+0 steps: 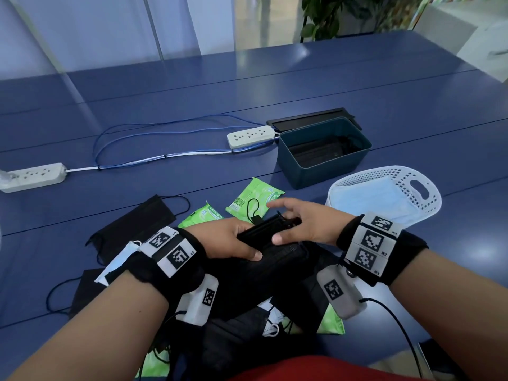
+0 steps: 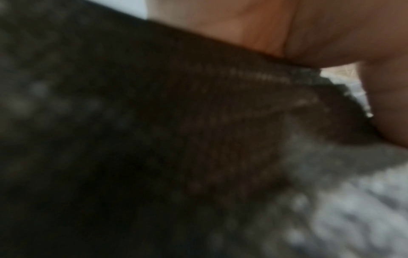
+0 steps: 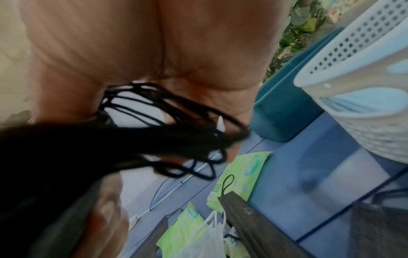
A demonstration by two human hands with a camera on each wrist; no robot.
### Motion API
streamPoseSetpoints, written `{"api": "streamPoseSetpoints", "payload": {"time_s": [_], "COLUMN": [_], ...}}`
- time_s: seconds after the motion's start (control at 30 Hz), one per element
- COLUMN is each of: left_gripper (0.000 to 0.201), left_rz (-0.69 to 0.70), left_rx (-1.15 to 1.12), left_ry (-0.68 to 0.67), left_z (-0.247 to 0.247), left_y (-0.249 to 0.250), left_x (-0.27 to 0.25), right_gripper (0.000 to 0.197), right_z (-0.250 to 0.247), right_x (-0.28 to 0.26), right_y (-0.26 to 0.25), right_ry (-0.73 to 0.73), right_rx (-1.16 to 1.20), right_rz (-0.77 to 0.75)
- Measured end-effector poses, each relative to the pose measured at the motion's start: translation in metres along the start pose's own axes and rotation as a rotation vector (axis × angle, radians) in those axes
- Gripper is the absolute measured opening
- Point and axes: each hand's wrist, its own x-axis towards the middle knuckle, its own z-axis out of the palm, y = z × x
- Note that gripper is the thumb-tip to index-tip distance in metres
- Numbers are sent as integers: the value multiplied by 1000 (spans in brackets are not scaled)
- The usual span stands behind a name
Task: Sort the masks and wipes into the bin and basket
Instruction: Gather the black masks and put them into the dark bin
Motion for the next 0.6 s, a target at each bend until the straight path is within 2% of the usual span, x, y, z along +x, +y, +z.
{"api": "streamPoseSetpoints", "payload": {"time_s": [0.1, 0.13, 0.23, 0.33, 0.4, 0.5, 0.53, 0.6], "left_gripper": [11, 10, 9, 8, 24, 40, 42, 36], "left_rz": [-9, -15, -39, -54, -43, -41, -39, -21], "left_rx": [4, -2, -79, -189, -172, -127, -148, -218], "left_ry": [-8, -1, 25, 26, 36, 47, 53, 65], "left_z": [-4, -6, -12, -12, -9, -6, -6, -10], "left_y": [-4, -7, -14, -15, -10, 0, 2, 2], "left_x": [-2, -3, -4, -5, -2, 2, 3, 4], "right_gripper": [17, 9, 20, 16, 10, 20, 19, 11], "right_z": [-4, -6, -12, -9, -3, 3, 4, 3], "right_x": [-1, -3, -10, -13, -12, -11, -11, -15], "right_y": [4, 6, 12, 11, 10, 14, 14, 14], "right_ry": [36, 67, 128, 124, 94, 55, 83, 141], "right_rx": [51, 72, 147, 290, 165, -63, -33, 172], "right_rz": [-7, 6, 24, 31, 47, 102, 106, 82]}}
